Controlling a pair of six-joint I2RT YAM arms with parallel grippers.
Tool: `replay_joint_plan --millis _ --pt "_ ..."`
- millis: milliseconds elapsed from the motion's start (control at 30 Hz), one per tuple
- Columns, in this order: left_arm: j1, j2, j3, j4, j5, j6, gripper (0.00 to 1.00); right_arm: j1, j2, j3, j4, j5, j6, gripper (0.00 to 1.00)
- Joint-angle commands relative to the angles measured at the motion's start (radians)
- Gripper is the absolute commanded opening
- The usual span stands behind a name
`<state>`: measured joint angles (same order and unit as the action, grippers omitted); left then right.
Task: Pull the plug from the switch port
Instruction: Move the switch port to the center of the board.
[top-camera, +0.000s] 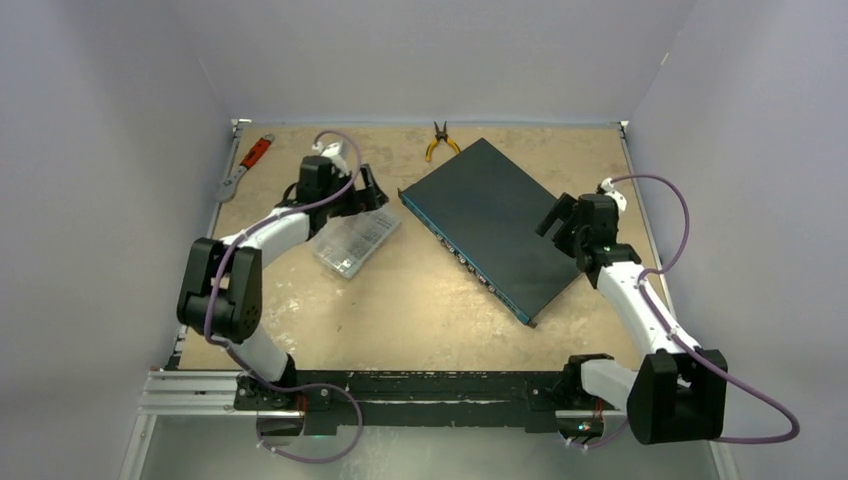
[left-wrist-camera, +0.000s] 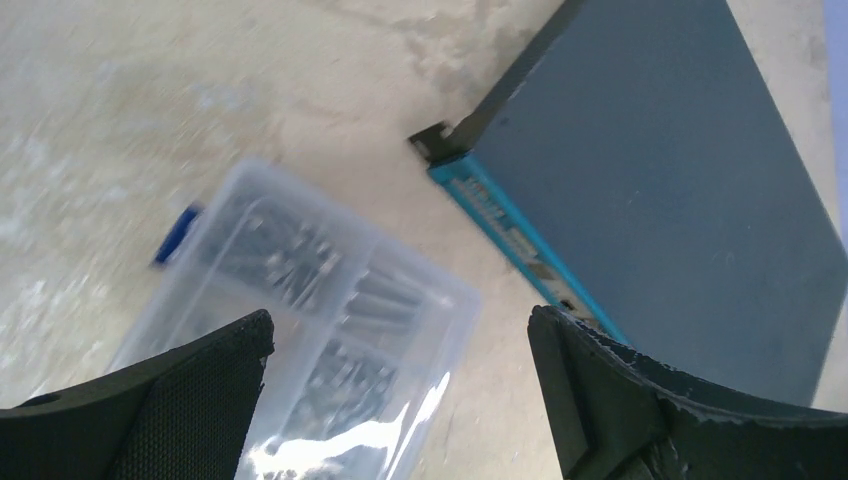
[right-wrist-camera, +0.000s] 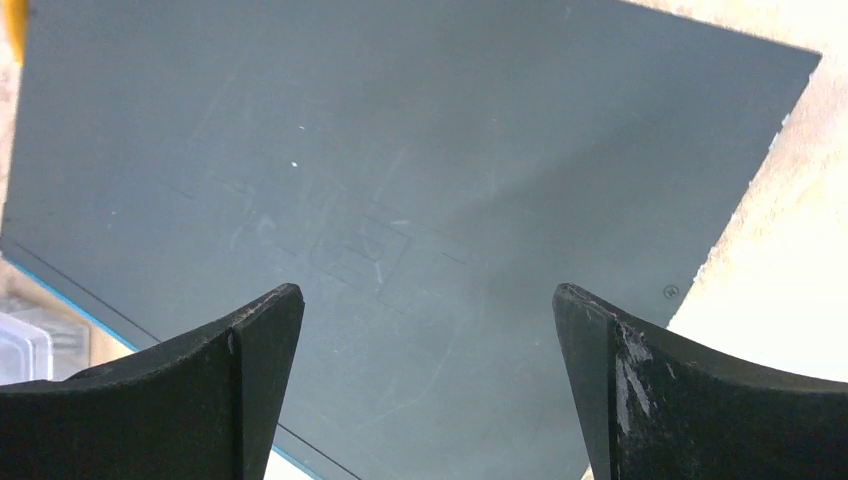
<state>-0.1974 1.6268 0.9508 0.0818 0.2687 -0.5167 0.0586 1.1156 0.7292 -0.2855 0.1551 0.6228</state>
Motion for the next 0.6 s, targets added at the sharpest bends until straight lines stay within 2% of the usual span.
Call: replay_joint_plan --millis 0,167,333,567 --pt "-0.119 0.099 0.22 -0.1 -0.125 0.116 0.99 -0.05 0.022 -0.019 -0.067 -0.029 0.036 0.99" --pt "-0.203 0.257 0.451 -0.215 -0.247 0.205 0.99 -0.196 0.06 -0.075 -0.075 -0.15 0.044 0.99" --pt "-0.244 0.406 0.626 -0.265 -0.292 0.249 0.99 -0.264 0.106 -0.075 -0.104 -0.153 0.068 0.99" --pt "-0.257 0.575 0.786 -0.313 -0.239 0.265 0.98 -0.296 0.177 -0.119 -0.036 -0.256 0.036 0.99"
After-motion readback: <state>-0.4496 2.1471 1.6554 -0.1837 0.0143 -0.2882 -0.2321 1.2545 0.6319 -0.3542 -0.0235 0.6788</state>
